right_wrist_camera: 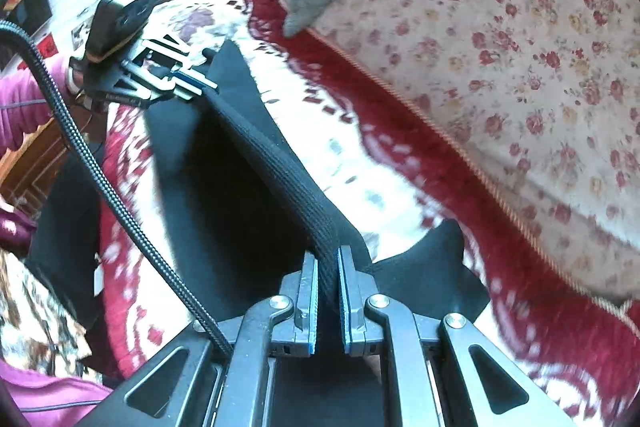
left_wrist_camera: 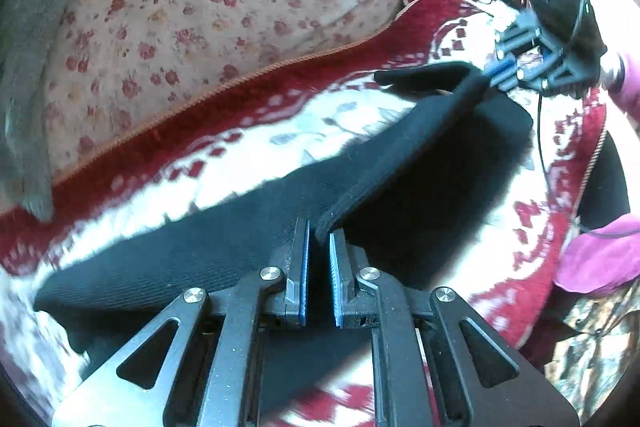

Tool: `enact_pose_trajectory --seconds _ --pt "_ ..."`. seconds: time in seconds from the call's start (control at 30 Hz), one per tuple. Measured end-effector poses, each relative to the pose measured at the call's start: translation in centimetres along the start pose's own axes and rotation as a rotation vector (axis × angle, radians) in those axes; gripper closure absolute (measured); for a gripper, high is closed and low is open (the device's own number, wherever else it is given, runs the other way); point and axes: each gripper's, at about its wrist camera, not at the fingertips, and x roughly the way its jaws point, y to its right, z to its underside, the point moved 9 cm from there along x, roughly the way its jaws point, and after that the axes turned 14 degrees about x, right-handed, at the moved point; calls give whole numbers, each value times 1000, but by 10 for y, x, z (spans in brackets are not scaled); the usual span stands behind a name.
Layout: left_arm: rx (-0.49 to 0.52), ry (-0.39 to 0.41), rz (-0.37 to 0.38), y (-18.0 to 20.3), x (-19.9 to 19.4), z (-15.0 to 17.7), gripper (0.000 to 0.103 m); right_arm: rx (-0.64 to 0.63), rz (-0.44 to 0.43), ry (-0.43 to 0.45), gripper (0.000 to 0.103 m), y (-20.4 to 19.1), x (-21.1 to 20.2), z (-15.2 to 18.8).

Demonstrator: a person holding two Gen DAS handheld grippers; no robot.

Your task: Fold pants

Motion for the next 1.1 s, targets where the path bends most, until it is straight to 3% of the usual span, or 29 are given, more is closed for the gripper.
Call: enact_pose_trajectory --seconds 0.2,0.33,0.5,0.63,0.67,0.73,0.77,0.8,0.9,1.0,1.1 --pt "-101 -29 -5 28 -7 22 95 88 14 39 94 -26 7 57" --pt "-268 -36 25 31 -9 34 93 143 31 86 95 -29 22 74" --pt "-376 -20 15 43 -21 50 93 268 -23 128 87 -25 19 82" --pt "-552 45 -9 27 -52 76 92 348 -69 139 80 -19 9 83" --pt "-590 59 -29 20 -60 82 90 373 -85 145 78 -19 4 84" --pt "-664 96 -75 1 -80 94 69 419 -109 156 73 -18 -5 84" --pt "-701 121 -104 -12 -91 98 50 439 -118 173 70 -15 -10 82" --pt "-732 151 -129 -24 -100 100 38 465 -130 191 69 -12 -16 79" --pt "-849 241 -178 -61 -120 106 34 575 -148 245 64 5 -30 66" --pt "-937 218 -234 -92 -114 118 34 674 -136 306 58 27 -40 50" --pt "-1016 196 -209 -107 -94 125 34 741 -170 351 58 33 -46 41"
